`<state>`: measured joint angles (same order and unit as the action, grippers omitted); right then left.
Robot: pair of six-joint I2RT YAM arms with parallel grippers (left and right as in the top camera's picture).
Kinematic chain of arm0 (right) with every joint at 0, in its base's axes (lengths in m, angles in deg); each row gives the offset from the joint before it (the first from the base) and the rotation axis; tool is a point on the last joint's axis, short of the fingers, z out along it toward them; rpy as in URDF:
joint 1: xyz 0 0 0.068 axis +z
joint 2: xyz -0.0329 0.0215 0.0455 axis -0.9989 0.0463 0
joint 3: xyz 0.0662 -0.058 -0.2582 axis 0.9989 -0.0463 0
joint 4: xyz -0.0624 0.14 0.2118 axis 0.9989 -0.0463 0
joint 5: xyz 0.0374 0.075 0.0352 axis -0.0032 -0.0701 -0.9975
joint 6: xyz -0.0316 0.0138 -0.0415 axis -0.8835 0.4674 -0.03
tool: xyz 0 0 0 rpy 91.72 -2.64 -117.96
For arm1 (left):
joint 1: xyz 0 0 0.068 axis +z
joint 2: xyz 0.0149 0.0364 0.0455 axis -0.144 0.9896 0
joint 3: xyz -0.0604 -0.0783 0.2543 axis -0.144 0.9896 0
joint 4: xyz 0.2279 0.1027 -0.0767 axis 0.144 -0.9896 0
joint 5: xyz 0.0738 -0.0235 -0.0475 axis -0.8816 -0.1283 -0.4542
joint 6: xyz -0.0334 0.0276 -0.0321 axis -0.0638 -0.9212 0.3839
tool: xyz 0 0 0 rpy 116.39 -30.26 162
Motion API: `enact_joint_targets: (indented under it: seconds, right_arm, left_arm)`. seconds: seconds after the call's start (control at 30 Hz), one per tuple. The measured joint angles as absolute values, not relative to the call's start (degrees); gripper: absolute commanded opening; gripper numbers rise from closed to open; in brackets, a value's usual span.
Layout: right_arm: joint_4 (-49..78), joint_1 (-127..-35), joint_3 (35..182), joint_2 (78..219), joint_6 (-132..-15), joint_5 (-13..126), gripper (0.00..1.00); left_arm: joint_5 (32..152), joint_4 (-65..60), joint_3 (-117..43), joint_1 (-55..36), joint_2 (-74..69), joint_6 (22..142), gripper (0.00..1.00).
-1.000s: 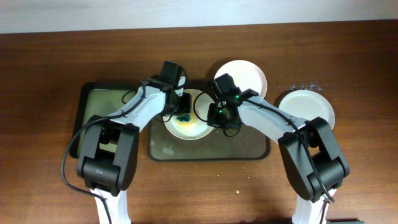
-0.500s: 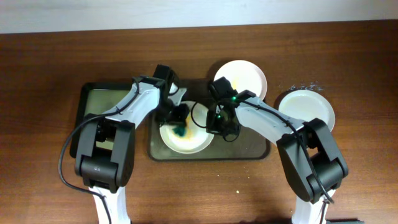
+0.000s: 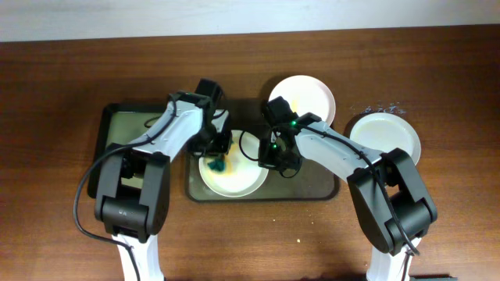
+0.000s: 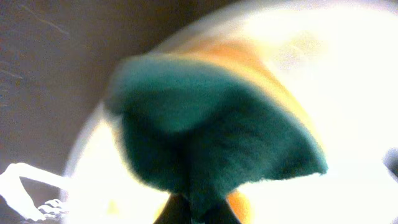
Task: Clean dirty plates on tray and stack at the side
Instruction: 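Scrub the second plate with the sponge in the left gripper, then carry the second plate right and stack it on the first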
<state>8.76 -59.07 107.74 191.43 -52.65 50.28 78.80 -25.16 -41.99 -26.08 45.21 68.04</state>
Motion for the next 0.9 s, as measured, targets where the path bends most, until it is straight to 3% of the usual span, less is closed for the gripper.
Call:
enact_joint_targets:
  seconds: [0.1,0.2,0.4,0.67,0.9]
  right_arm:
    - [8.8,-59.1,107.7,191.4,-53.1,50.2,0.04]
    - [8.5,-59.1,107.7,191.4,-53.1,50.2,0.04]
    - [8.8,-59.1,107.8,191.4,-52.8,50.2,0.04]
    - [7.7,-59.1,107.8,191.4,-53.5,50.2,0.04]
    - [0.3,-59.2,109.6,189.2,-62.2,51.8,0.04]
  left_arm:
    - [93.8,-29.3,-40.8,-25.8,45.7,57.0,0.0]
    - [96.1,-22.1,-40.4,-26.1,46.3,56.2,0.0]
    - [78.0,-10.4,-40.9,-27.4,45.9,73.4,0.0]
    - [59.0,-33.0,-61.5,-24.9,47.1,76.7,0.0]
    - [62.1,-38.3,-65.2,-24.5,47.1,73.0,0.0]
